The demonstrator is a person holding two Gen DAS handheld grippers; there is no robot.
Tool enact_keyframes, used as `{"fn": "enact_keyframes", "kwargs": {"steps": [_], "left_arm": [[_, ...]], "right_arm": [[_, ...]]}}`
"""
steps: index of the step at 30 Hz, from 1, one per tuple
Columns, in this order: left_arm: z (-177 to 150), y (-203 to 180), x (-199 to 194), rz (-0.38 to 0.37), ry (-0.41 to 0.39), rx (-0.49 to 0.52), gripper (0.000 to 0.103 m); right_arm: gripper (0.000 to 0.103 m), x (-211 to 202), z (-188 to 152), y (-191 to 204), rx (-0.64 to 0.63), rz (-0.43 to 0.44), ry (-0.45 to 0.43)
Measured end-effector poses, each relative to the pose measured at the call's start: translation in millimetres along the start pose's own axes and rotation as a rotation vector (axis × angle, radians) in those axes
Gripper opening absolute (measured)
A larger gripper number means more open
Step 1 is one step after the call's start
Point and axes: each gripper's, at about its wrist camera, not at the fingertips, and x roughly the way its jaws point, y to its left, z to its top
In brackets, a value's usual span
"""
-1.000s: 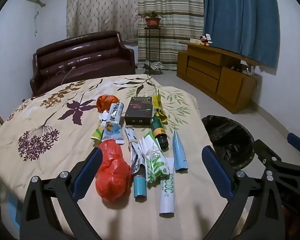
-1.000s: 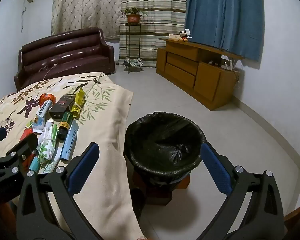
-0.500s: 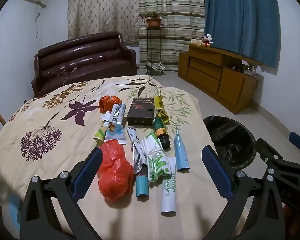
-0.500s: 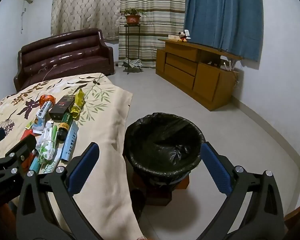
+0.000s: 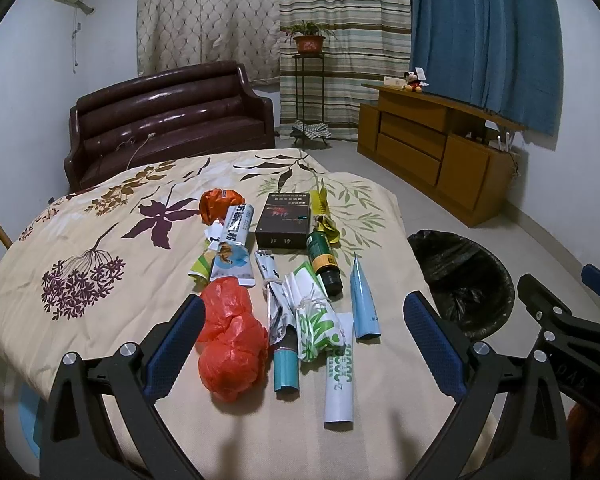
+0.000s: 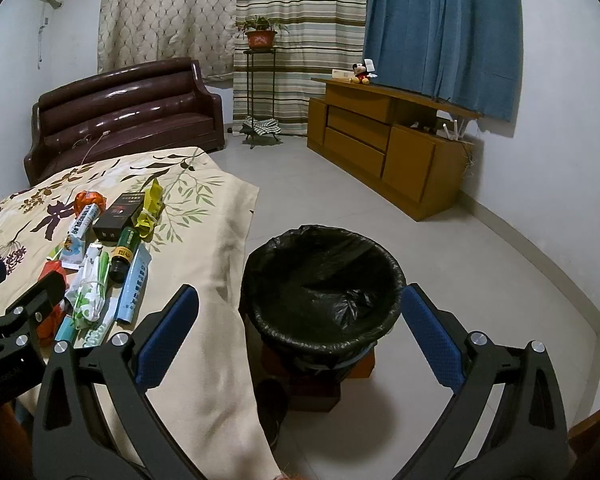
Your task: Collect trash
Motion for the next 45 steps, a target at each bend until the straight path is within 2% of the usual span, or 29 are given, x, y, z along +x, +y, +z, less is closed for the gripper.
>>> {"fn": "enact_keyframes", "kwargs": {"steps": [45], "left_arm": [[-0.3,1.1,1.0,0.0,0.005,0.002,0.097]], "right_arm": [[0.099,0.3,-1.3,-2.6,0.001,-0.002,-0.002]]}}
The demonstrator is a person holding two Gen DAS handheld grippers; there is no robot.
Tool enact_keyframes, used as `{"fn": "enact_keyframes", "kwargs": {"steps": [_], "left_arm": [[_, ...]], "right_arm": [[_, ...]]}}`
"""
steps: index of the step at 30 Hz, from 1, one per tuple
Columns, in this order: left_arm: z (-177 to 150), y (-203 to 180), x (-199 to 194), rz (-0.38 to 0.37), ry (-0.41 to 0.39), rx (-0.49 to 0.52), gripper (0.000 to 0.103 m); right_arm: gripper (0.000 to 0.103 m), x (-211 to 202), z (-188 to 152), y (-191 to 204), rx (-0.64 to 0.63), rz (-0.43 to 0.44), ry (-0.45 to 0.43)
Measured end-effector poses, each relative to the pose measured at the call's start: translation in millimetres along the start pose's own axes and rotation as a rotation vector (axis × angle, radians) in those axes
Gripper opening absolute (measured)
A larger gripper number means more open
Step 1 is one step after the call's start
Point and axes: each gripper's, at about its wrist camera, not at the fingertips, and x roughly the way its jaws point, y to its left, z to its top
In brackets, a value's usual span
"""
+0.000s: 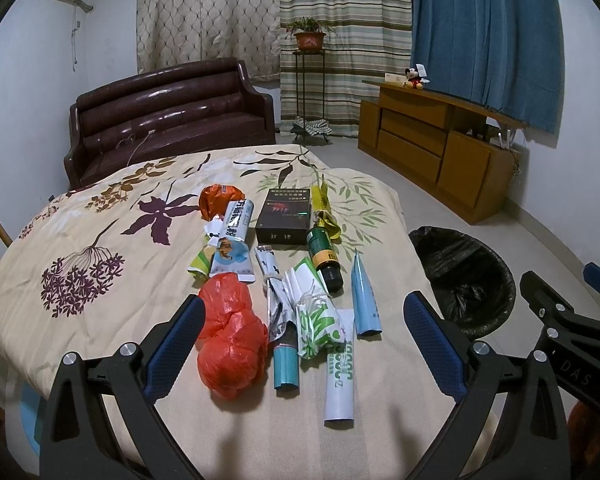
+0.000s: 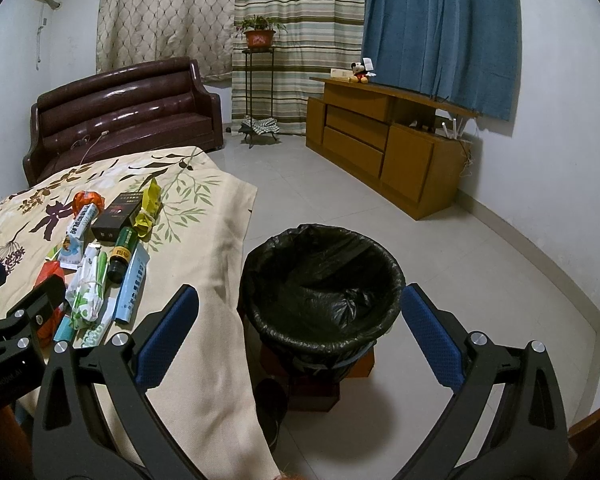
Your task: Collect trash
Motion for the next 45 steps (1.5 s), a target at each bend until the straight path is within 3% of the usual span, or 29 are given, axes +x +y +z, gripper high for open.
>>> {"fn": "enact_keyframes", "kwargs": {"steps": [19,27,30,34,39,45], "left_arm": [[-8,0,9,-0.018,0.033,0.003,0.096],[-11,20,12,0.001,0.048,0.001,0.096],[-15,35,14,0.016,0.066,-0.003,0.096],[-22,56,18,0.043,0.094,-0.017,0.096],[-28,77,22,0.07,0.121,-0.046,0.096],[-25,77,24,0.048,0.13,-0.048,0.095]], "right_arm": [[0.099,3,-5,2,-0.001,-0.003,0.008],[0.099,14,-11,12,-0.01,0.018,0.048],[0.096,18,-13,16,-0.016,0.028,0.064],[0.084,26,-15,22,-0.023,0.044,0.097],[0.083,36,-15,34,-0.039,0.067,0.122],[0.083,41,-13,43,-0.046,0.08,0.129]]}}
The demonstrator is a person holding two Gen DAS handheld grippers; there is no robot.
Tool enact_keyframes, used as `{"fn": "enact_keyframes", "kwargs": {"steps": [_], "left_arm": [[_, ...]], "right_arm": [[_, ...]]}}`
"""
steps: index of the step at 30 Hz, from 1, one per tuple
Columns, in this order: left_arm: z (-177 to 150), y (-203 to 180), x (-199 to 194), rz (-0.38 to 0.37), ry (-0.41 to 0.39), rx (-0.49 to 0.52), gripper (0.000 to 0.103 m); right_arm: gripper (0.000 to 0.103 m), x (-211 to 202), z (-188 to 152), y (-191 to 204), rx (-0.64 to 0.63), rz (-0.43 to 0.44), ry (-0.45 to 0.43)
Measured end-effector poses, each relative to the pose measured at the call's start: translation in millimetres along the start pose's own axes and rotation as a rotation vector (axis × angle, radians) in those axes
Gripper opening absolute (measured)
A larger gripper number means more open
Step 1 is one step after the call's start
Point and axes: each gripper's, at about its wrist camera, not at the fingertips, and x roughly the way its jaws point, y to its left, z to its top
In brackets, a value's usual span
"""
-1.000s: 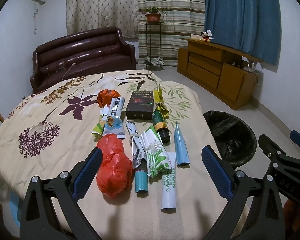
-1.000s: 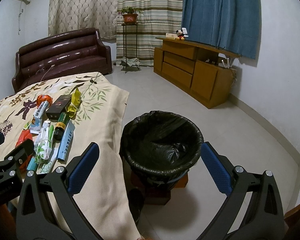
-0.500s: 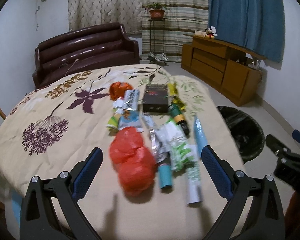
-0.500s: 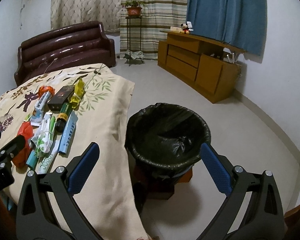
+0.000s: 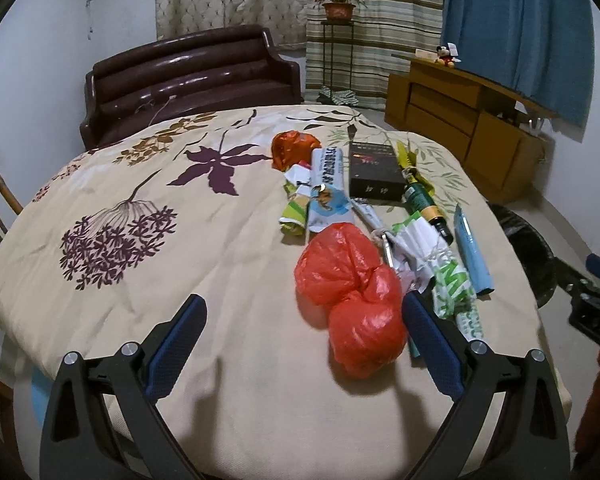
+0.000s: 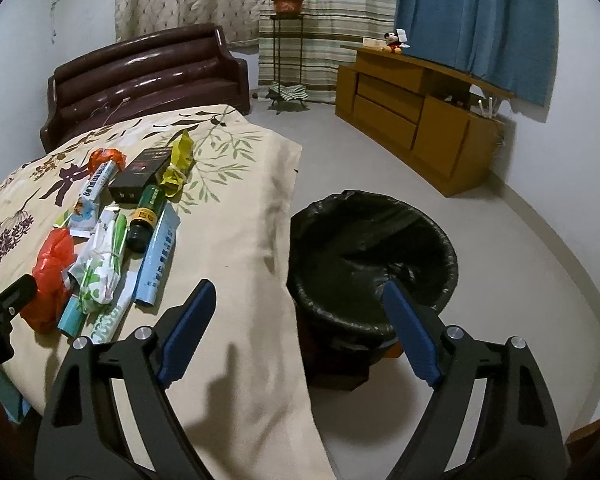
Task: Collect trash
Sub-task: 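Reach the left gripper to the red plastic bag and close on it, then carry the red bag with the left gripper while the right gripper grasps the blue tube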
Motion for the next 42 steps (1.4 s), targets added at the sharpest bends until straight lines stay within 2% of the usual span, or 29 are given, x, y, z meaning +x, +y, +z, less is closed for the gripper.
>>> {"fn": "enact_keyframes", "kwargs": {"steps": [7,12,14,15,16,27,29,31,33,36,42], "left_arm": [[9,-10,12,-0.023,-0.002,-0.009,0.095],[7,-7,27,-0.019,0.041,-0.01,0.094],[5,-3,29,-0.025,0.053,-0.008,0.086],[4,-2,30,-0.041,0.059,-0.009,0.076],[3,1,31,-0.065,0.071,-0.013,0.072],[7,6,34,-0.076,0.078,-0.043,0.073],[7,6,35,-0.072,0.077,-0.027,0.068],[7,6,35,-0.093,0.075,-0.014,0.053],[7,7,33,-0.11,0.073,-0.011,0.045],[7,8,30,-0.102,0.062,0.012,0.043],[7,19,27,-0.086,0.053,0.018,0.043]], "right_arm": [[0.083,7,-1,-1,0.009,-0.004,0.016],[0.083,11,-2,-3,0.014,-0.002,0.025],[0.083,11,-2,-3,0.013,-0.003,0.025],[0.083,11,-2,-3,0.013,-0.003,0.025],[0.083,11,-2,-3,0.013,-0.003,0.026],[0.083,14,-2,2,0.006,0.002,0.03],[0.083,12,-1,4,0.003,0.007,0.028],[0.083,12,0,8,-0.002,0.012,0.028],[0.083,12,1,13,-0.008,0.019,0.029],[0.081,11,4,22,-0.022,0.03,0.03],[0.068,15,8,40,-0.041,0.06,0.048]]}}
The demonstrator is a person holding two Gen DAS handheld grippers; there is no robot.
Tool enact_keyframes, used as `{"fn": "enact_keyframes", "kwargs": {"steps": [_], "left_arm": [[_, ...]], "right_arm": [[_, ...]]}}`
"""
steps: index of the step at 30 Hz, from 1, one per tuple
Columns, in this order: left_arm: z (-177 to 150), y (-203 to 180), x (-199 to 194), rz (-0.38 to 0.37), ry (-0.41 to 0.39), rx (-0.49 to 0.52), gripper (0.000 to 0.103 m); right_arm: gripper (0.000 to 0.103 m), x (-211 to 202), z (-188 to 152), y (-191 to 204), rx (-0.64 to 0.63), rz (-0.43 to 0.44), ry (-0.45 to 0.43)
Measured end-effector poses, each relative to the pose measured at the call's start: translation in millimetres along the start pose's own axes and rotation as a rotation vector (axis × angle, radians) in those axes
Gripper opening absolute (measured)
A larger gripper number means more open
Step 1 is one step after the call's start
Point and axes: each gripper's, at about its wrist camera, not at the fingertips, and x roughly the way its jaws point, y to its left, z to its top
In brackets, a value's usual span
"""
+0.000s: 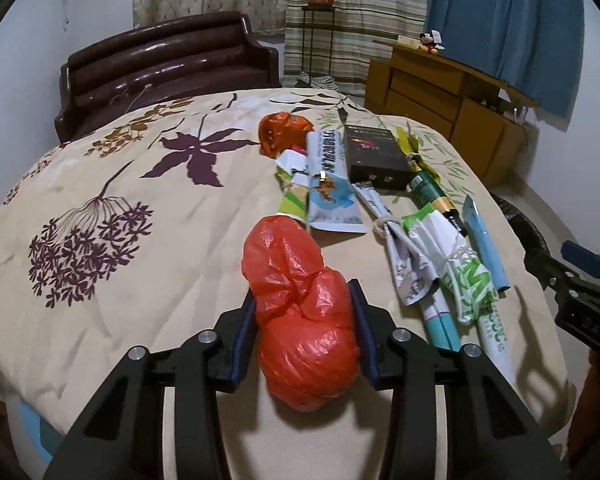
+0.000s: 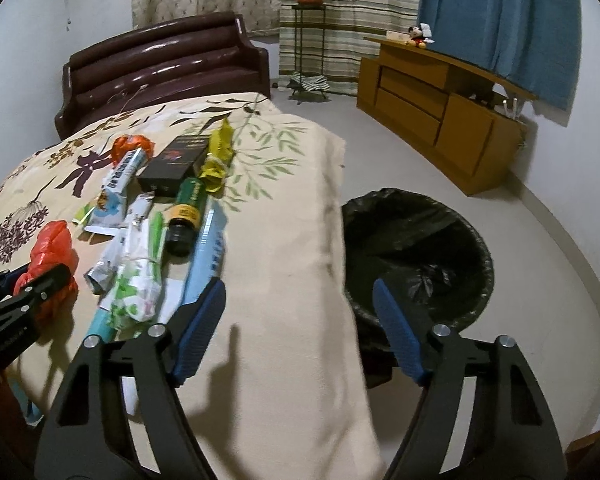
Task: Collect trash
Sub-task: 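Carry the red bag with the left gripper while the right gripper grasps the blue tube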
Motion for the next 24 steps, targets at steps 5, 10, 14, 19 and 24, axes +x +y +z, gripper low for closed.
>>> {"fn": "enact_keyframes", "kwargs": {"steps": [5,10,14,19,24], "left_arm": [[0,12,-3,0.023,-0.01,-0.001,0.043],[0,22,-3,0.025,-0.012,-0.007,0.043],[1,26,-2,0.022,-0.01,-0.01,0.043],[1,26,-2,0.021,-0.011,-0.01,0.043],[0,26,-4,0.016,-0.014,-0.012,0.042]], "right_arm": [[0.062,5,4,16,-0.01,0.028,0.015],[0.059,10,10,30,-0.019,0.047,0.018],[0.045,22,11,37,-0.024,0.055,0.054],[0.028,29,9,36,-0.021,0.059,0.083],[0.014,29,9,35,-0.027,0.058,0.081]]}}
